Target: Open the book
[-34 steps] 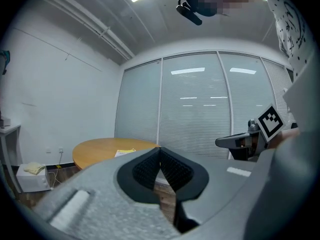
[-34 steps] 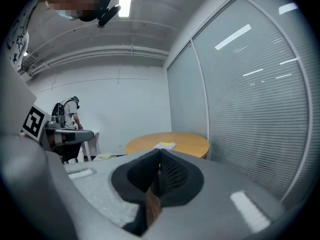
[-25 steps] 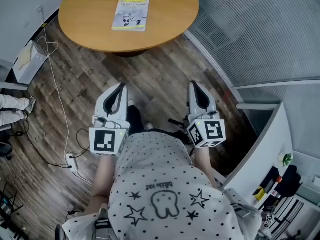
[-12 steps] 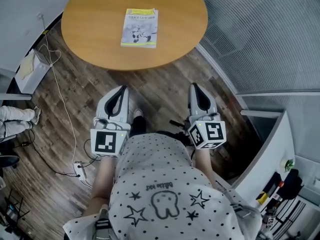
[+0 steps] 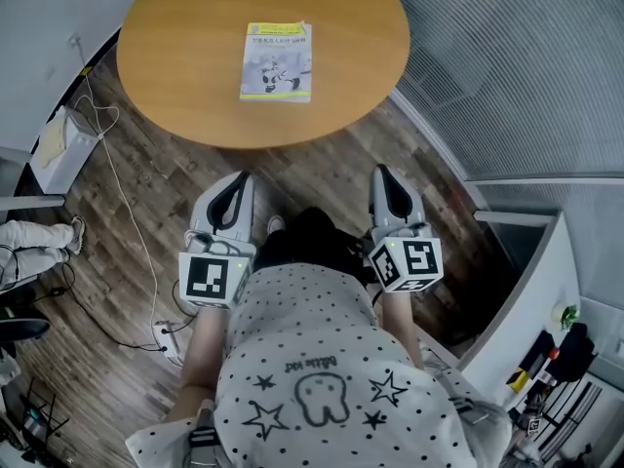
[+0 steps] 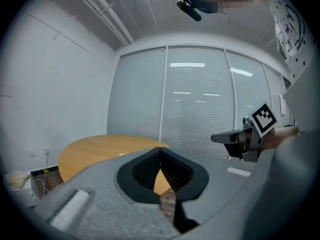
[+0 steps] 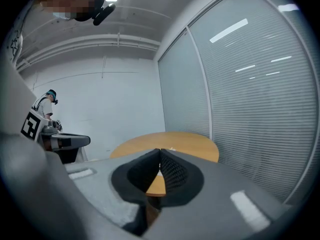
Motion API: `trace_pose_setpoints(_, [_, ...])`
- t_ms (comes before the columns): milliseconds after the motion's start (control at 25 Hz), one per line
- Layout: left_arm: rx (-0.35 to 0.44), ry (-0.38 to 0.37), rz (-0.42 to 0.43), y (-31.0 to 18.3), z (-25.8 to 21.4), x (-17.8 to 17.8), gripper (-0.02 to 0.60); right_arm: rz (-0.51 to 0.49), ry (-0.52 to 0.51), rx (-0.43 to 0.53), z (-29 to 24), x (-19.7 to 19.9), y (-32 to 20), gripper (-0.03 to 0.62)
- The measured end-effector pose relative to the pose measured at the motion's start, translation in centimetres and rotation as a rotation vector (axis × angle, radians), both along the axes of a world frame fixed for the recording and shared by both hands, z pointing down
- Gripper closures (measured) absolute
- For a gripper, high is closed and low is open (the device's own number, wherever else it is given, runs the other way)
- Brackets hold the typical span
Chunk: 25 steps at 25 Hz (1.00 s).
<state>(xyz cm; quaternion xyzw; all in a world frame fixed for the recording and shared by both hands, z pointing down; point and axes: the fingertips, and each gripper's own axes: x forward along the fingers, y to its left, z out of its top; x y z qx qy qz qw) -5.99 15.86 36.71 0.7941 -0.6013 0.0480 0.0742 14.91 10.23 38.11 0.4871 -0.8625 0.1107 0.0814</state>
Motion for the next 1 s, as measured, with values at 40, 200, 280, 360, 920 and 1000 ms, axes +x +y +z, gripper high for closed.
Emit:
trace_pose_setpoints(40, [-0.001,-0.004,0.001,-0.1,0.1,0.0,0.572,0.001,0.000,0.001,0.0,0.0,-0.1,0.591])
trace_pose_setpoints(200, [-0.001,-0.020,-0.017,-0.3,0.5,0.0,0.572,-0.004,0.006,0.001,0.4,0.2,-0.5,0.590])
trace_pose_setpoints(280, [-0.008,-0.003,-0.040,-0.4,0.8,-0.2,0.572,-0.013,0.011,-0.003,0.8,0.0,-1.0,0.591])
trace_pose_setpoints(360, [-0.005,0.018,-0.064,-0.7,1.1,-0.5,0.571,-0.030,0.008,-0.010,1.0,-0.3,-1.6,0.591])
trace_pose_setpoints(920, [0.009,0.080,-0.119,-11.9,0.5,-0.7,0.571,-0.128,0.018,-0.049,2.6,-1.8,-13.2,0.591])
trace_pose_setpoints(1000, [0.018,0.083,-0.125,-14.1,0.2,-0.4,0.571,-0.140,0.017,-0.043,2.4,-1.9,-15.4,0.591])
